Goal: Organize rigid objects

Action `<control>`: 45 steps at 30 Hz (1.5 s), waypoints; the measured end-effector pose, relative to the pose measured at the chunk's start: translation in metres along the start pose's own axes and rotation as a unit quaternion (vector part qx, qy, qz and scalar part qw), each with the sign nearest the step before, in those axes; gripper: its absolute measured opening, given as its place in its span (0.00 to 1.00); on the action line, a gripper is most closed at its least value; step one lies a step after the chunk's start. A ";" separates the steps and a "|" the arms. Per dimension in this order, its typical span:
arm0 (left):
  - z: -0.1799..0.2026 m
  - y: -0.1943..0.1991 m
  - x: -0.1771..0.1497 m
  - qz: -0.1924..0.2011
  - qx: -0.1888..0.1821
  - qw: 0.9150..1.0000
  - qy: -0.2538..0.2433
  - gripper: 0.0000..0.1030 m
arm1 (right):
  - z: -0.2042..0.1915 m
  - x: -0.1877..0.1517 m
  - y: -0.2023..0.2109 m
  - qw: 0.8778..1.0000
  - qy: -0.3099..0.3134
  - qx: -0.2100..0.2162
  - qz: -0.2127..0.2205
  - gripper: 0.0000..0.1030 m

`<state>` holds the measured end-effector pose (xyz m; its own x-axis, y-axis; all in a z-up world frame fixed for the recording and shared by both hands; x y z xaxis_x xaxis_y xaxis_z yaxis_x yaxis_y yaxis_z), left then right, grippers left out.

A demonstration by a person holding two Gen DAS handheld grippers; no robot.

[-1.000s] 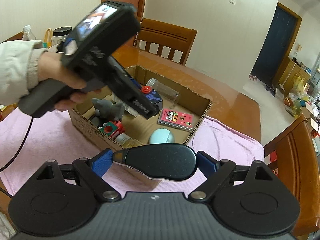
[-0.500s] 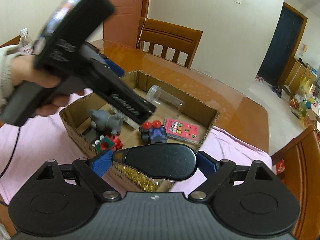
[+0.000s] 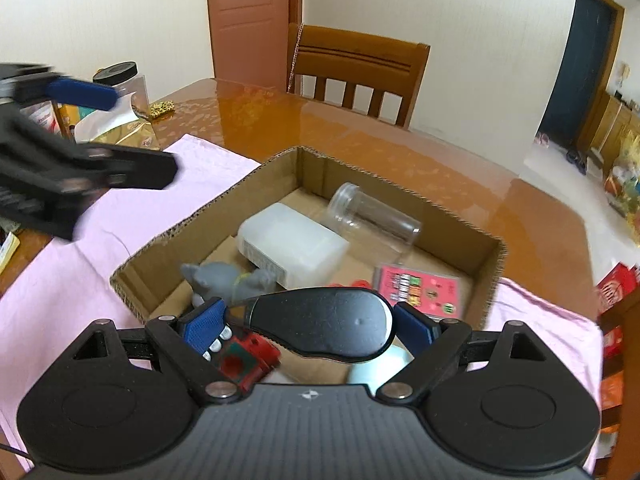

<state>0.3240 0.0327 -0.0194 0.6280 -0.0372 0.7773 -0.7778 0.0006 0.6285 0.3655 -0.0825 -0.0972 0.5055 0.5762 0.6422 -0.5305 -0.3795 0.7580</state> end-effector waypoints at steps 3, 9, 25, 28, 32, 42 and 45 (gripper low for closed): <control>-0.014 0.012 -0.003 0.007 0.013 1.000 0.012 0.99 | -0.006 0.008 -0.012 1.000 -0.009 0.013 -0.003 0.90; -0.043 0.026 -0.012 0.005 0.029 0.999 0.039 0.99 | -0.028 0.024 -0.025 0.999 0.002 0.033 -0.005 0.90; -0.060 0.035 -0.018 0.007 0.038 0.998 0.053 0.99 | -0.057 0.033 -0.025 0.999 0.020 0.049 -0.009 1.00; -0.054 0.035 -0.019 0.003 0.035 0.998 0.052 0.99 | -0.046 0.026 -0.013 0.999 -0.004 0.022 -0.024 1.00; -0.041 0.034 -0.023 -0.008 0.030 0.998 0.049 0.99 | -0.027 0.009 0.007 0.996 -0.054 -0.023 -0.068 1.00; -0.010 0.022 -0.067 -0.109 0.025 0.992 0.054 0.99 | -0.004 -0.060 0.056 0.970 -0.172 -0.107 -0.136 1.00; -0.002 0.024 -0.077 -0.131 0.011 0.989 0.061 0.99 | -0.005 -0.073 0.069 0.963 -0.201 -0.116 -0.135 1.00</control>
Point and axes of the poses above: each gripper's, at about its wrist camera, not at the fingertips, and y roughly against the way its jaws point, z to its right, x to its top, the point moved 9 cm from there along -y, roughly the way its jaws point, and after that the axes turned 9 degrees about y, right-handed, at the moved point
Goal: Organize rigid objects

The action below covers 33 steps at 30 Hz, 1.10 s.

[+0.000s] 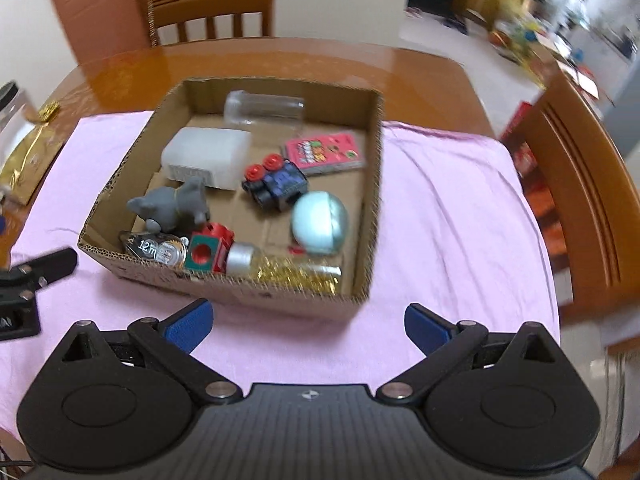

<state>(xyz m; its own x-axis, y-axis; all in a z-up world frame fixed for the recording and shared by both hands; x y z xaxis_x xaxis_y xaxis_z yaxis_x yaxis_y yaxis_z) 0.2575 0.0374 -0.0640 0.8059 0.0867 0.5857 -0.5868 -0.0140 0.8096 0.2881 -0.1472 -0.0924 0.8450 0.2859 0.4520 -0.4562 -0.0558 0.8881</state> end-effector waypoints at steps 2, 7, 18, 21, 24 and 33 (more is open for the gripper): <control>0.005 0.003 -0.003 -0.007 -0.004 1.000 -0.001 0.99 | 0.002 -0.005 0.007 1.000 -0.013 -0.006 0.006 1.00; 0.011 0.015 -0.002 -0.006 -0.011 1.000 0.003 0.99 | -0.001 -0.005 0.024 0.999 -0.021 -0.004 0.026 1.00; 0.009 0.026 0.001 0.005 -0.004 1.000 0.008 0.99 | -0.008 -0.001 0.036 0.999 -0.016 -0.004 0.041 1.00; 0.008 0.028 0.001 0.005 -0.005 1.000 0.010 0.99 | -0.009 0.000 0.037 0.999 -0.016 -0.003 0.043 1.00; 0.008 0.029 0.000 0.005 -0.005 1.000 0.011 0.99 | -0.010 0.001 0.038 0.999 -0.016 -0.002 0.045 1.00; 0.008 0.029 0.000 0.002 -0.004 1.000 0.012 0.99 | -0.009 0.001 0.039 0.999 -0.018 -0.001 0.047 1.00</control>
Point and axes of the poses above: each gripper's, at about its wrist camera, not at the fingertips, and y roughly against the way its jaws point, z to its right, x to its top, the point moved 9 cm from there along -y, roughly the way its jaws point, and after that the axes turned 9 degrees about y, right-handed, at the moved point
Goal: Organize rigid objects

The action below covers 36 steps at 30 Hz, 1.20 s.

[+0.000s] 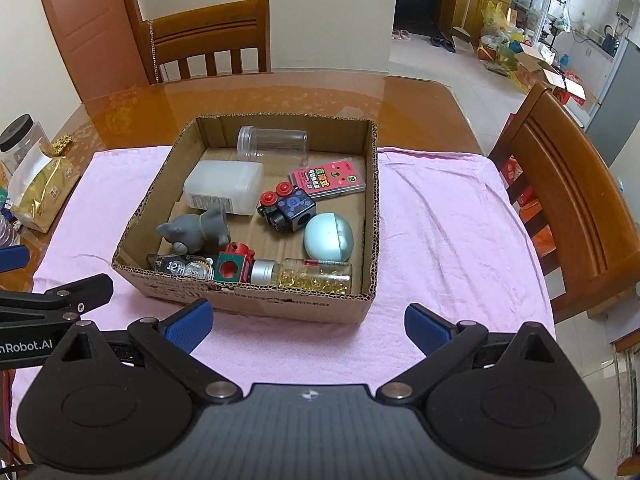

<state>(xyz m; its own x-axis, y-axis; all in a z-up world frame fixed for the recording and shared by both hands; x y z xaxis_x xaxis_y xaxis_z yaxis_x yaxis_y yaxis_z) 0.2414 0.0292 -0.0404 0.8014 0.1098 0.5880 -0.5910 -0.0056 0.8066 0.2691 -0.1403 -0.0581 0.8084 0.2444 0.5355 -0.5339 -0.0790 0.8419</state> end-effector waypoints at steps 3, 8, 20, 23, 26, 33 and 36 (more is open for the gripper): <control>0.000 0.000 0.001 0.000 0.000 1.000 0.001 0.99 | 0.001 0.001 0.000 1.000 -0.001 -0.001 0.001 1.00; 0.000 0.001 0.002 0.001 0.000 1.000 0.001 0.99 | 0.002 0.001 0.000 1.000 -0.002 0.000 0.001 1.00; 0.001 0.001 0.001 -0.001 0.001 1.000 0.000 0.99 | 0.002 0.002 0.001 1.000 0.000 0.000 0.002 1.00; 0.002 0.001 0.000 0.000 0.001 1.000 -0.001 0.99 | 0.002 0.002 0.001 1.000 0.001 0.001 0.003 1.00; 0.002 0.001 0.000 0.000 0.002 1.000 -0.001 0.99 | 0.002 0.001 0.001 1.000 0.001 0.002 0.004 1.00; 0.002 0.003 -0.001 0.000 0.003 1.000 0.000 0.99 | 0.003 0.001 0.002 1.000 0.002 0.003 0.005 1.00; 0.003 0.005 -0.001 0.000 0.004 1.000 0.001 0.99 | 0.003 0.001 0.003 1.000 0.003 0.004 0.005 1.00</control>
Point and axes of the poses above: each gripper's, at about its wrist camera, not at the fingertips, and y roughly against the way its jaws point, z to its right, x to its top, the point moved 9 cm from there along -y, roughly the way its jaws point, and after that the axes turned 9 degrees about y, right-handed, at the moved point
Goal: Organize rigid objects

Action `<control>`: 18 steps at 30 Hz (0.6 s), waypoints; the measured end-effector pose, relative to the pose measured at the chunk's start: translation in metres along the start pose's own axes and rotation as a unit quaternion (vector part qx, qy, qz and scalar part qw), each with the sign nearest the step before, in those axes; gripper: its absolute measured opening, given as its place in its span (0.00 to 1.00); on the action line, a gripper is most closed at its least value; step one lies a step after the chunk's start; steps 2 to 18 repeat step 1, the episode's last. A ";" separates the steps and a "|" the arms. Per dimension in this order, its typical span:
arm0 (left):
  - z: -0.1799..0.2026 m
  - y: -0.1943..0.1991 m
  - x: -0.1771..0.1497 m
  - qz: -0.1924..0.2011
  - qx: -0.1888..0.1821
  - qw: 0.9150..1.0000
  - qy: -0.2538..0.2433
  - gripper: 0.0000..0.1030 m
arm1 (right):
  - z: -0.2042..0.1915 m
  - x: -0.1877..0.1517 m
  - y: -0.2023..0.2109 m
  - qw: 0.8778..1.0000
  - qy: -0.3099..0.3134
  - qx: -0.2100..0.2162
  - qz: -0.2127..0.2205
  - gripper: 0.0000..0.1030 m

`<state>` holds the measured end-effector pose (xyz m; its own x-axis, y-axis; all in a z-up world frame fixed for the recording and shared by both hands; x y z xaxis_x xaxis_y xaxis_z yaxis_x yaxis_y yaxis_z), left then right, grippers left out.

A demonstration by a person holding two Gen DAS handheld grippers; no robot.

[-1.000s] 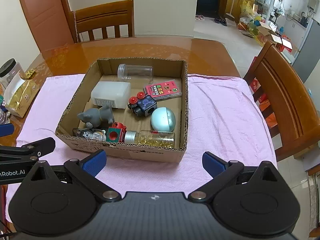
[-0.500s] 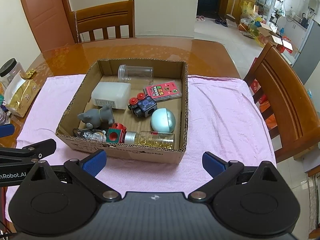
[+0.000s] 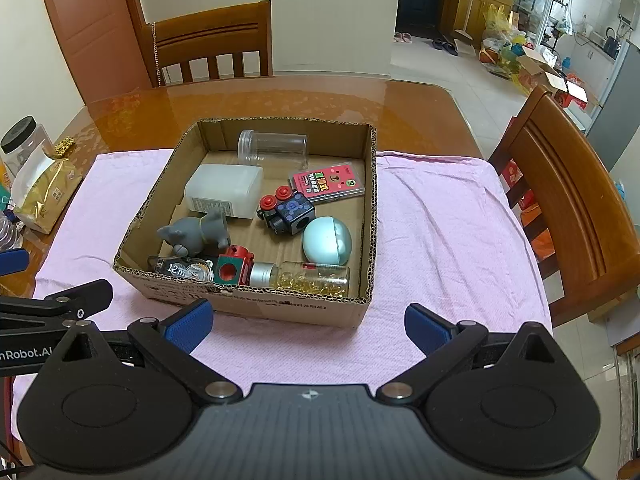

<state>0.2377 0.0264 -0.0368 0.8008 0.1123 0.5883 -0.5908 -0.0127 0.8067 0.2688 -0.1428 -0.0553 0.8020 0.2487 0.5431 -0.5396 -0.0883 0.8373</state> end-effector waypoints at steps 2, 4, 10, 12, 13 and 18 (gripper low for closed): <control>0.000 0.000 0.000 0.000 -0.001 1.000 0.000 0.99 | 0.000 0.000 0.000 1.000 0.001 0.000 0.000 1.00; 0.000 0.000 0.000 0.000 -0.001 1.000 0.000 0.99 | 0.000 0.000 0.000 1.000 0.001 0.000 0.000 1.00; 0.000 0.000 0.000 0.000 -0.001 1.000 0.000 0.99 | 0.000 0.000 0.000 1.000 0.001 0.000 0.000 1.00; 0.000 0.000 0.000 0.000 -0.001 1.000 0.000 0.99 | 0.000 0.000 0.000 1.000 0.001 0.000 0.000 1.00; 0.000 0.000 0.000 0.000 -0.001 1.000 0.000 0.99 | 0.000 0.000 0.000 1.000 0.001 0.000 0.000 1.00; 0.000 0.000 0.000 0.000 -0.001 1.000 0.000 0.99 | 0.000 0.000 0.000 1.000 0.001 0.000 0.000 1.00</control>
Point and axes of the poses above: each gripper's, at about its wrist camera, not at the fingertips, and y roughly against the way its jaws point, z to its right, x to its top, the point moved 9 cm from there along -y, roughly the way its jaws point, and after that the axes turned 9 degrees about y, right-handed, at the moved point
